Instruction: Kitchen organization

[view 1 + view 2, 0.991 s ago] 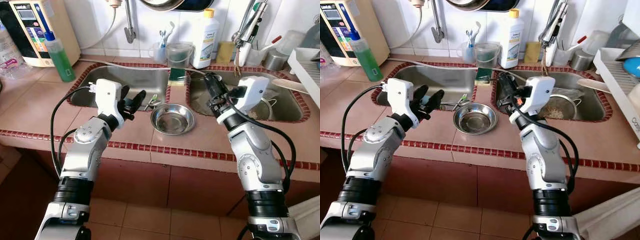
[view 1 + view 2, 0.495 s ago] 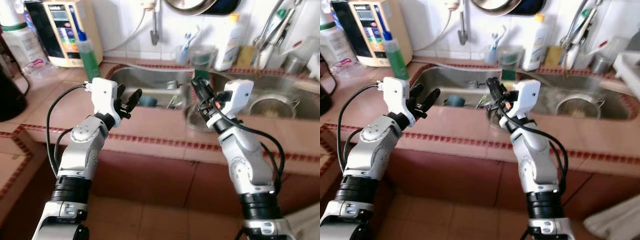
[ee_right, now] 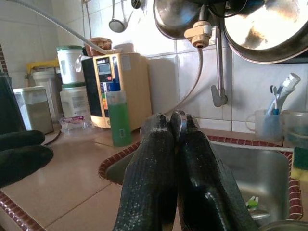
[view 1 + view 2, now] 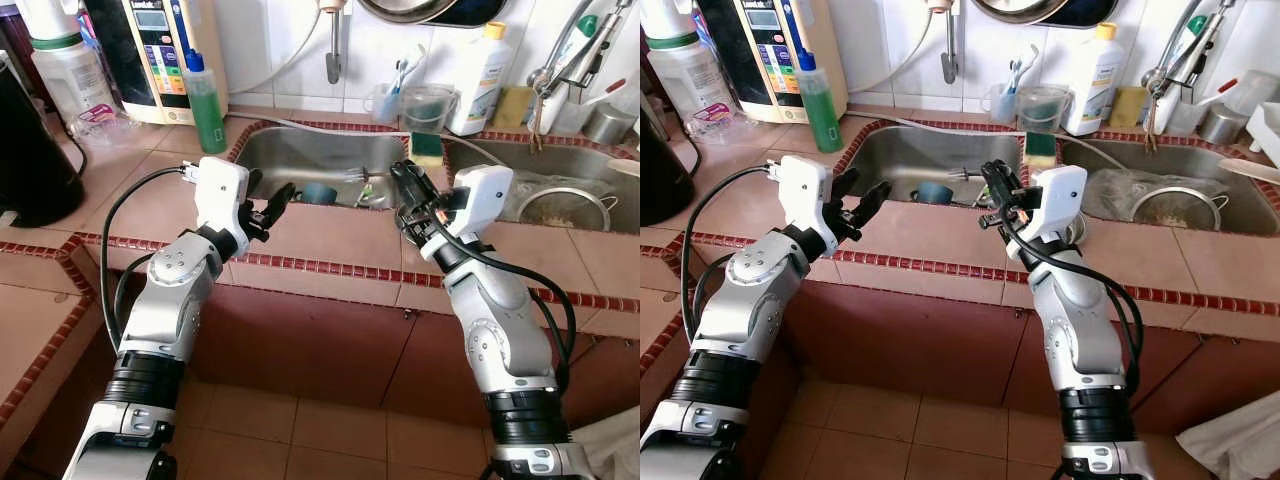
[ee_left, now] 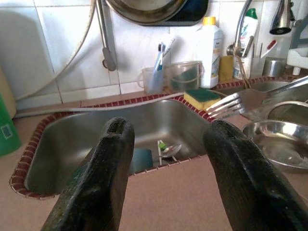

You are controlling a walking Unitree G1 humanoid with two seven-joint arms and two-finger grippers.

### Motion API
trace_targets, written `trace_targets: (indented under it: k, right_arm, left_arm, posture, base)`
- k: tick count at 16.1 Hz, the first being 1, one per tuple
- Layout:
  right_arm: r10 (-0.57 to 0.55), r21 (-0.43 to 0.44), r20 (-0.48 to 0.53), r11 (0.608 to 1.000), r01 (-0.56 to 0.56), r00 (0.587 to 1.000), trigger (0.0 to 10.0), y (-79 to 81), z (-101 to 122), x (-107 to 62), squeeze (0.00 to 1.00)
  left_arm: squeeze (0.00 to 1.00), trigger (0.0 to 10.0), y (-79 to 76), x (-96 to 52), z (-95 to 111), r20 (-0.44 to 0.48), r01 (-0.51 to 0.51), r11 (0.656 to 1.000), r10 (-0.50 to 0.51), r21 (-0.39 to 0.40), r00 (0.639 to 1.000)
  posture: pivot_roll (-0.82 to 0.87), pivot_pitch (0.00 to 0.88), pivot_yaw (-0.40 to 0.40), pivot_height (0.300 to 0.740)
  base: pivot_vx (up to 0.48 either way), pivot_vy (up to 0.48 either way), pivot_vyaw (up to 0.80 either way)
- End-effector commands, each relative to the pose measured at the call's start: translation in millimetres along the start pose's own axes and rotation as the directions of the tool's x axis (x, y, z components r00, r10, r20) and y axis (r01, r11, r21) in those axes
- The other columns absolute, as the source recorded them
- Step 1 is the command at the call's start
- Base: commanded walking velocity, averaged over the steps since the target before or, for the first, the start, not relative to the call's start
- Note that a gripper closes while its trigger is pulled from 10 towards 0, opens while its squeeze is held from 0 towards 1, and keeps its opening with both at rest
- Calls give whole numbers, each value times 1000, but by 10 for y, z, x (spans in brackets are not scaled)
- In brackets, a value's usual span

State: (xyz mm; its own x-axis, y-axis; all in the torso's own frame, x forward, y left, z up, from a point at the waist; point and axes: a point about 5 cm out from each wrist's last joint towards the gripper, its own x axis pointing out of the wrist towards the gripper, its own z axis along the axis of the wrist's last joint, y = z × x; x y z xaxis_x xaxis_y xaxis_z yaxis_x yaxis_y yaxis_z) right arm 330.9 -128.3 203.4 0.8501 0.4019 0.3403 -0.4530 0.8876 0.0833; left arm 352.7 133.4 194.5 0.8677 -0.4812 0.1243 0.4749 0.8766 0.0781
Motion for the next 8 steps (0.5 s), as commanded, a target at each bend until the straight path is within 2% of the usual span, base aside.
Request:
trace_targets:
  k: [1,8]
  right_arm:
    - [1,-17,22,1000,-1,1000,10000,7,53,12,0]
    - [7,-18,5,1000,-7,1000,10000,19,17,-12,0]
  left_arm:
    - [0,10000,-5,-8,3,0,15,1000,-15,22,1000]
    - [0,10000,2,-27,-25,-12,6,1000,-6,6,1000]
  posture:
    - [-173,25,39,736]
    - [-167,23,33,736]
  base:
    - [379,0,0]
    - [414,0,0]
